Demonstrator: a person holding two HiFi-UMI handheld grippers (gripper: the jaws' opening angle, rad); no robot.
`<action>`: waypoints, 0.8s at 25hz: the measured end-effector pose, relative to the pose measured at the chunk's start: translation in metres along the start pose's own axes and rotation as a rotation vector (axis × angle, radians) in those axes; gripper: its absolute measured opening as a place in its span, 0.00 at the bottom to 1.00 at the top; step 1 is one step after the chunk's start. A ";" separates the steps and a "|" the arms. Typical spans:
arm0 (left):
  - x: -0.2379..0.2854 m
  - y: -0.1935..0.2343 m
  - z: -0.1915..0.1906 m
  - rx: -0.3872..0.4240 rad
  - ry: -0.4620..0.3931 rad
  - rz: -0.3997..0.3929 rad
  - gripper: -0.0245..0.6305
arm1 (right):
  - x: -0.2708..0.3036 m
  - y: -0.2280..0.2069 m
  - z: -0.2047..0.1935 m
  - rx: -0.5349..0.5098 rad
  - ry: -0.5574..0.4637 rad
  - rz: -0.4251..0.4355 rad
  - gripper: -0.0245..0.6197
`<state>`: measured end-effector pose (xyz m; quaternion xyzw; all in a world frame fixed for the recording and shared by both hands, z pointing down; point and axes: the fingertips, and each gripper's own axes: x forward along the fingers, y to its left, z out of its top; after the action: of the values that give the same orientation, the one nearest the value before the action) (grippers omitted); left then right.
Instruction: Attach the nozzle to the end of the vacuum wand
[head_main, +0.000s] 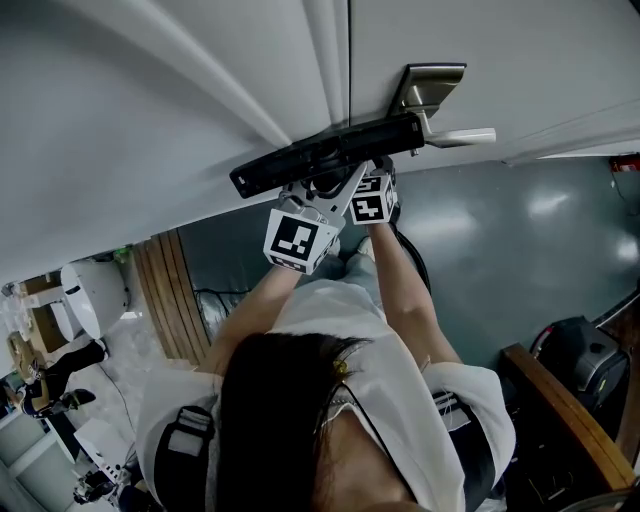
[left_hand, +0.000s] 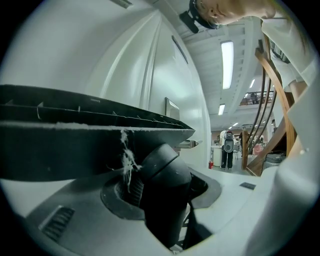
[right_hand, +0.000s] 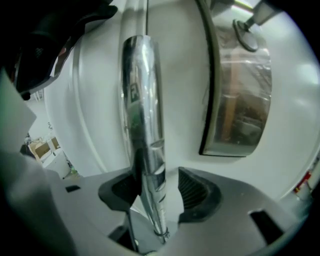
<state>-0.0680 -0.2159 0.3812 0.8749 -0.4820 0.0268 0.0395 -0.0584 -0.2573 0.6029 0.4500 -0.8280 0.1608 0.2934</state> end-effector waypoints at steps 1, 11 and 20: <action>0.000 0.000 0.001 -0.004 -0.001 0.002 0.34 | 0.001 0.000 -0.002 -0.014 0.005 -0.002 0.38; -0.001 0.001 -0.001 -0.029 0.013 0.025 0.34 | 0.005 0.007 -0.001 -0.039 0.022 -0.001 0.26; -0.007 -0.005 0.003 -0.112 -0.016 -0.022 0.34 | 0.003 0.012 -0.003 -0.036 0.022 0.044 0.26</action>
<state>-0.0677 -0.2072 0.3777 0.8766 -0.4736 -0.0075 0.0847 -0.0685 -0.2509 0.6071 0.4245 -0.8372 0.1569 0.3069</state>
